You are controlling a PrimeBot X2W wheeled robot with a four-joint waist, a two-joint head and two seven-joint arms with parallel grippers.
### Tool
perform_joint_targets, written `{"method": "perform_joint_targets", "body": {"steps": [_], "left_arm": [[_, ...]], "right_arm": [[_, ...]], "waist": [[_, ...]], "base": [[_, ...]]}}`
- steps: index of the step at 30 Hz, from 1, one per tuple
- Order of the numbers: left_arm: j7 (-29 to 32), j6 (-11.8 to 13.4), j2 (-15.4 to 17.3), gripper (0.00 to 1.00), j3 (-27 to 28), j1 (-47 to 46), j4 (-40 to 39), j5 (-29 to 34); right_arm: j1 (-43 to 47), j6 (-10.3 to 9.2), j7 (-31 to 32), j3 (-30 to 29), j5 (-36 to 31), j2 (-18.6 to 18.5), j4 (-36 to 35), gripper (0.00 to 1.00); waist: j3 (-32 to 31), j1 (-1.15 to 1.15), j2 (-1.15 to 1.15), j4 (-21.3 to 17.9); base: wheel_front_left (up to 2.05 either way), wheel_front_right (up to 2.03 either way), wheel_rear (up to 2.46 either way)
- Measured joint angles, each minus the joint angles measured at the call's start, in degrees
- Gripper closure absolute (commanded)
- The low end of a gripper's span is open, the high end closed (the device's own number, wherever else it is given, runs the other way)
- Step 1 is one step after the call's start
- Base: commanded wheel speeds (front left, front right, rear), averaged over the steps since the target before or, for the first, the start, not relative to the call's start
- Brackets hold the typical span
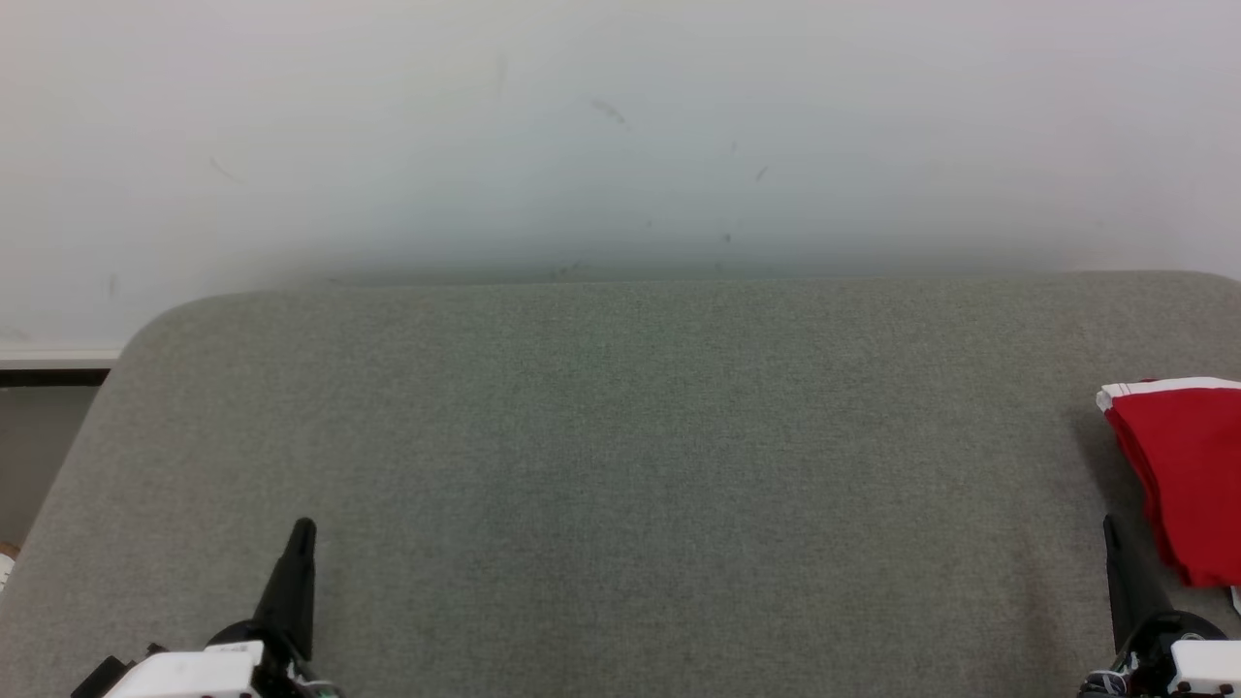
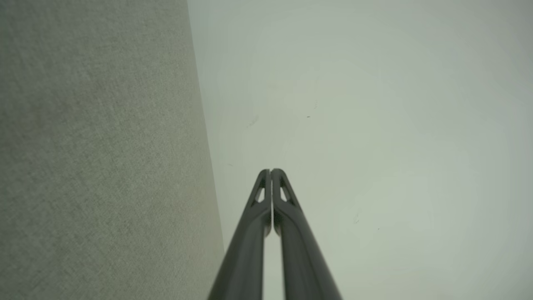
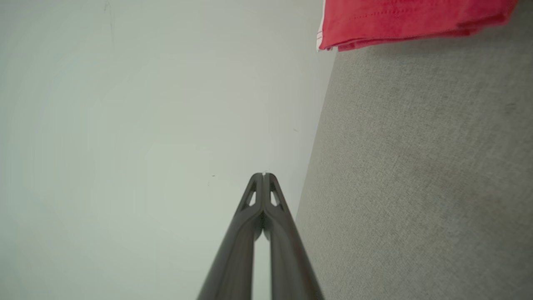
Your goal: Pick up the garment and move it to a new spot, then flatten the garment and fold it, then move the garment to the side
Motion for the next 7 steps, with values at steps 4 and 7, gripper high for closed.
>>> {"method": "perform_joint_targets", "body": {"steps": [4, 7], "left_arm": [[0.00, 0.00, 0.00, 1.00, 0.01, 0.00, 0.00, 0.00], [0.00, 0.00, 0.00, 1.00, 0.02, 0.00, 0.00, 0.00]], "right_arm": [[0.00, 0.00, 0.00, -0.01, 0.00, 0.00, 0.00, 1.00], [0.00, 0.00, 0.00, 0.00, 0.00, 0.00, 0.00, 1.00]], "waist": [[0.00, 0.00, 0.00, 0.00], [0.00, 0.00, 0.00, 0.00]], "base": [[0.00, 0.00, 0.00], [0.00, 0.00, 0.00]]}}
